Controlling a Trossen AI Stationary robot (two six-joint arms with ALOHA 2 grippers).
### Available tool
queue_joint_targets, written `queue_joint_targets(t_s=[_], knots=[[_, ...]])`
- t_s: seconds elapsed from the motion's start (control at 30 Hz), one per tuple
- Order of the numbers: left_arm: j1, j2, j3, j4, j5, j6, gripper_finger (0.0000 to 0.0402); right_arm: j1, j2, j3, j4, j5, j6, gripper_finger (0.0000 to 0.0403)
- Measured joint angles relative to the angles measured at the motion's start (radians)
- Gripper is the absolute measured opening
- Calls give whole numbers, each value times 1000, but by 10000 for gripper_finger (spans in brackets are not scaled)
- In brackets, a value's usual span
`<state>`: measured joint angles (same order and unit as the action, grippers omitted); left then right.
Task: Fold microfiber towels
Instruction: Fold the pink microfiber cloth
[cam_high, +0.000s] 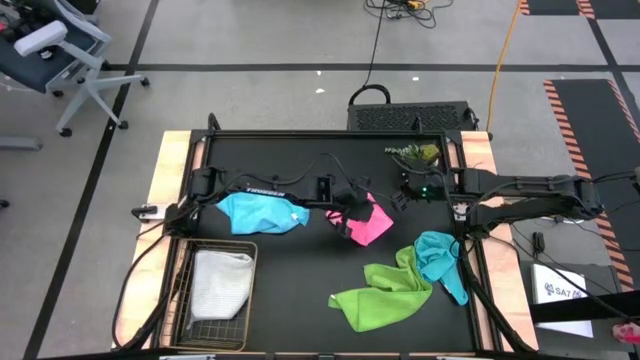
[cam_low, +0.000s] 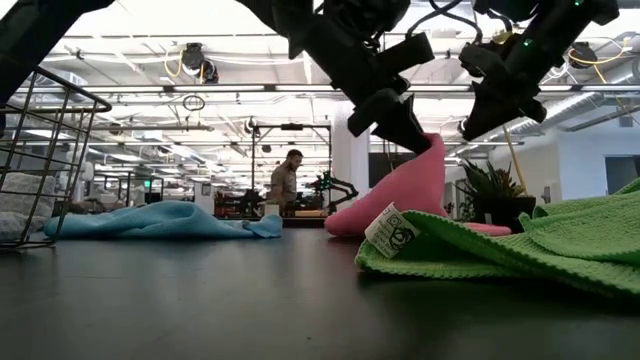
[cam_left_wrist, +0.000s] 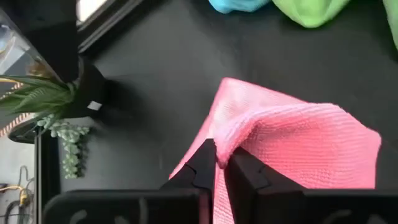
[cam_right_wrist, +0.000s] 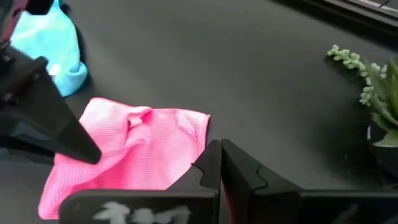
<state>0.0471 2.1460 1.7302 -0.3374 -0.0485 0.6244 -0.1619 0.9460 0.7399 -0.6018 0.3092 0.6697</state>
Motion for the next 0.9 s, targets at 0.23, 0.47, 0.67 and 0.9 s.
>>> queue_joint_targets(t_s=[0.23,0.47,0.67,0.9], knots=[[5,0,0,-3,22,-30,93,0,5,0,6,0,-4,0],[-12,-11,0,-44,-153,-80,143,0,4,0,19,-58,0,0],[7,-102,16,-341,-307,-528,153,20,4,0,22,-296,12,0],[40,-202,14,-650,-340,-883,154,88,5,-79,92,-523,122,0]])
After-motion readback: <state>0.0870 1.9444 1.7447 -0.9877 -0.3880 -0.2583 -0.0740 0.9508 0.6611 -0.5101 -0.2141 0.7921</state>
